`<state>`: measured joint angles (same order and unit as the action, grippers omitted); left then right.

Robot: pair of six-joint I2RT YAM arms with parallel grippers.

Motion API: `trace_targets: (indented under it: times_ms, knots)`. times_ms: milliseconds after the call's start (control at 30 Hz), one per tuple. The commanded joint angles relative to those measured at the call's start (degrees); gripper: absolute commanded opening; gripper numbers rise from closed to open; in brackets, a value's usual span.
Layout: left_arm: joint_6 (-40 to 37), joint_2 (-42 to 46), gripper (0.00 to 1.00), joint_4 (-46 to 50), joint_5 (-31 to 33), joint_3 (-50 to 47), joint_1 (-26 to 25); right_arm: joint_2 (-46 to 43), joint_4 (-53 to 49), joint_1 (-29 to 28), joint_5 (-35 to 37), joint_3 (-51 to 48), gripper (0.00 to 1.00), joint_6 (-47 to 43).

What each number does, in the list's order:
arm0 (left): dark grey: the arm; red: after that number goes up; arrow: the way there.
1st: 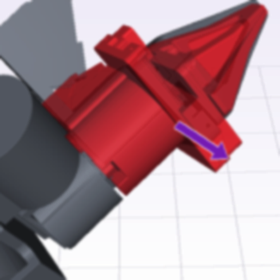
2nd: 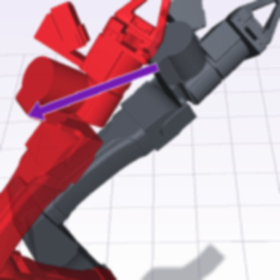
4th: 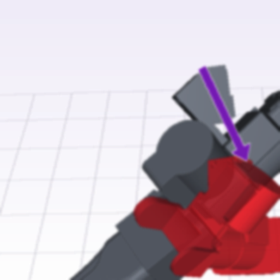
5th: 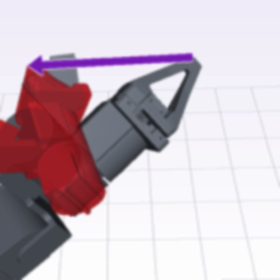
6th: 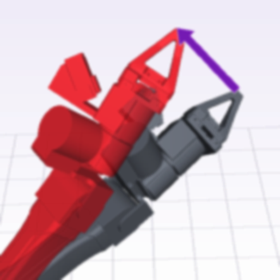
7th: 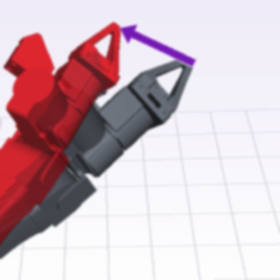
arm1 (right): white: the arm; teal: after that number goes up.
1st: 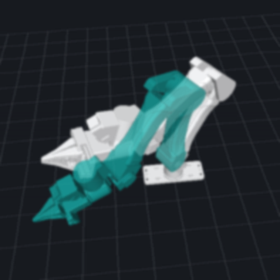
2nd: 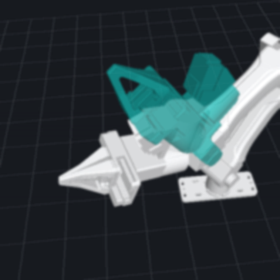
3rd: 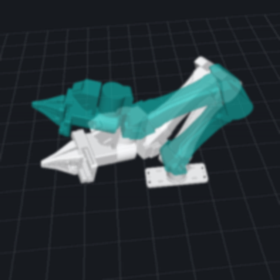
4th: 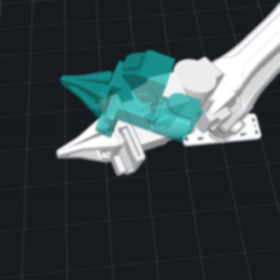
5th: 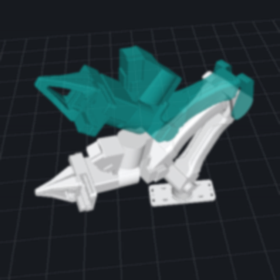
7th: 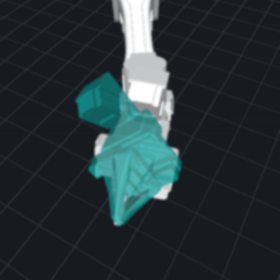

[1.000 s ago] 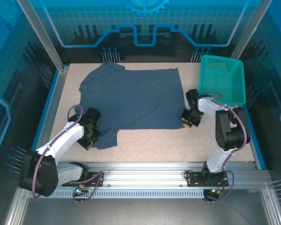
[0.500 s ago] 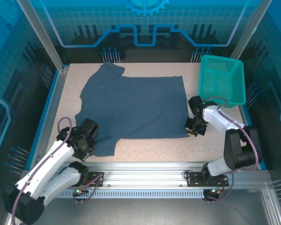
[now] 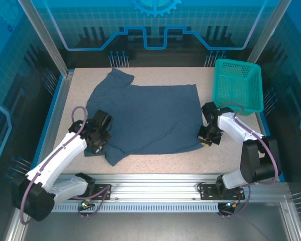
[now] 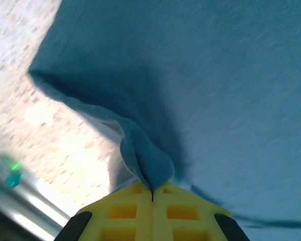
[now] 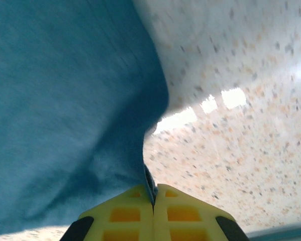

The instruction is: Fold and stack the t-shirts

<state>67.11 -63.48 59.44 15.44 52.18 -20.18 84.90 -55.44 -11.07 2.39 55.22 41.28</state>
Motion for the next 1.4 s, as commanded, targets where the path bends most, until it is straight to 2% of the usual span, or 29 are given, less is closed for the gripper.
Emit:
trace_targets:
  times_ms: [0,233,567,900,1367]
  knots:
    - [-8.6,-5.0,0.0,-6.3,-1.0,5.3,4.2,2.5,-1.1,1.1,-0.6,4.4,0.0,-1.0]
    - [-19.2,-16.0,0.0,-9.8,-1.5,17.5,9.2,8.1,-2.2,2.8,0.3,13.4,0.0,-1.1]
    - [-27.7,-25.1,0.0,-12.2,0.3,26.2,12.5,17.2,-2.8,4.3,1.6,24.5,0.0,-1.8]
    - [-29.1,-29.6,0.0,-13.3,1.3,29.0,14.7,25.0,-3.8,4.6,3.2,31.4,0.0,-1.9]
    - [-29.7,-33.3,0.0,-13.9,2.5,30.6,15.3,29.5,-5.0,4.9,5.1,36.0,0.0,-1.4]
